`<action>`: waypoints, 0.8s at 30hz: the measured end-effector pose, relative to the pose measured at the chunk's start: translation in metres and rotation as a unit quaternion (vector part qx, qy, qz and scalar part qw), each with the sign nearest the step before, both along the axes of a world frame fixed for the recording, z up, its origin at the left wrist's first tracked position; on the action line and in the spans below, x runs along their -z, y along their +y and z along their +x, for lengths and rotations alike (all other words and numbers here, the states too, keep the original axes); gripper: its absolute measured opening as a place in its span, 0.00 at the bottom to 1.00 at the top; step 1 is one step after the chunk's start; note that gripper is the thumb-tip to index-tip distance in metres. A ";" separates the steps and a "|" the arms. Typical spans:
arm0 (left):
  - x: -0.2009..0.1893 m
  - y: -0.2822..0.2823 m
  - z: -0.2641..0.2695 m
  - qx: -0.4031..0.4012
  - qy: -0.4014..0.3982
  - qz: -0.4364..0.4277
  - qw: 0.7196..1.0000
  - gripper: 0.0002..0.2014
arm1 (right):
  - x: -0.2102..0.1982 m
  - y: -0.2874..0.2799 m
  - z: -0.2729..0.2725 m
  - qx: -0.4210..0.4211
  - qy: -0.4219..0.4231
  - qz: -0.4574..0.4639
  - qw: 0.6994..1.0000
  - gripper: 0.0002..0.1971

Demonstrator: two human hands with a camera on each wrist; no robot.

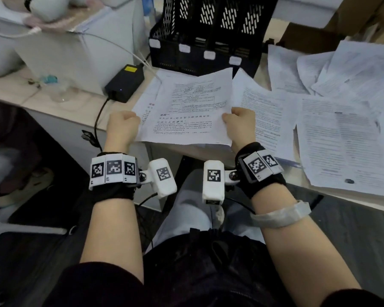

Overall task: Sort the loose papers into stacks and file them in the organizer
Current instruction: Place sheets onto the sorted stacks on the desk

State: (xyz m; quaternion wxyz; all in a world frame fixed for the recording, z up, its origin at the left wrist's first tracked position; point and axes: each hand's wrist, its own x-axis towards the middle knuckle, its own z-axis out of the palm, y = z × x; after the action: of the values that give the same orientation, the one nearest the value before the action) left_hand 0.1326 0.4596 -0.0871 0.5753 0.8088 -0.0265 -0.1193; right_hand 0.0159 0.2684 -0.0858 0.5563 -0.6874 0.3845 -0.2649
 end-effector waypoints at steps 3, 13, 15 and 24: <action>0.006 0.006 0.005 0.007 0.012 0.000 1.000 0.18 | 0.010 0.003 0.017 0.018 0.003 -0.005 1.000 0.16; 0.010 0.018 0.014 0.012 0.006 0.038 0.999 0.20 | 0.005 0.018 0.045 0.027 0.054 -0.025 0.998 0.08; 0.011 0.018 0.015 0.008 0.010 0.033 0.999 0.19 | 0.006 0.019 0.049 0.017 0.072 -0.032 0.997 0.10; 0.005 0.014 0.011 -0.019 -0.005 -0.006 1.000 0.18 | 0.004 0.020 0.048 0.018 0.078 -0.030 0.996 0.02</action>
State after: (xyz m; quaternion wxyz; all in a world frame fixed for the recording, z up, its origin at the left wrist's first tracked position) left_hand 0.1435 0.4739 -0.0920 0.5822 0.8061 -0.0149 -0.1048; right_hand 0.0642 0.2885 -0.0898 0.4989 -0.7151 0.4311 -0.2322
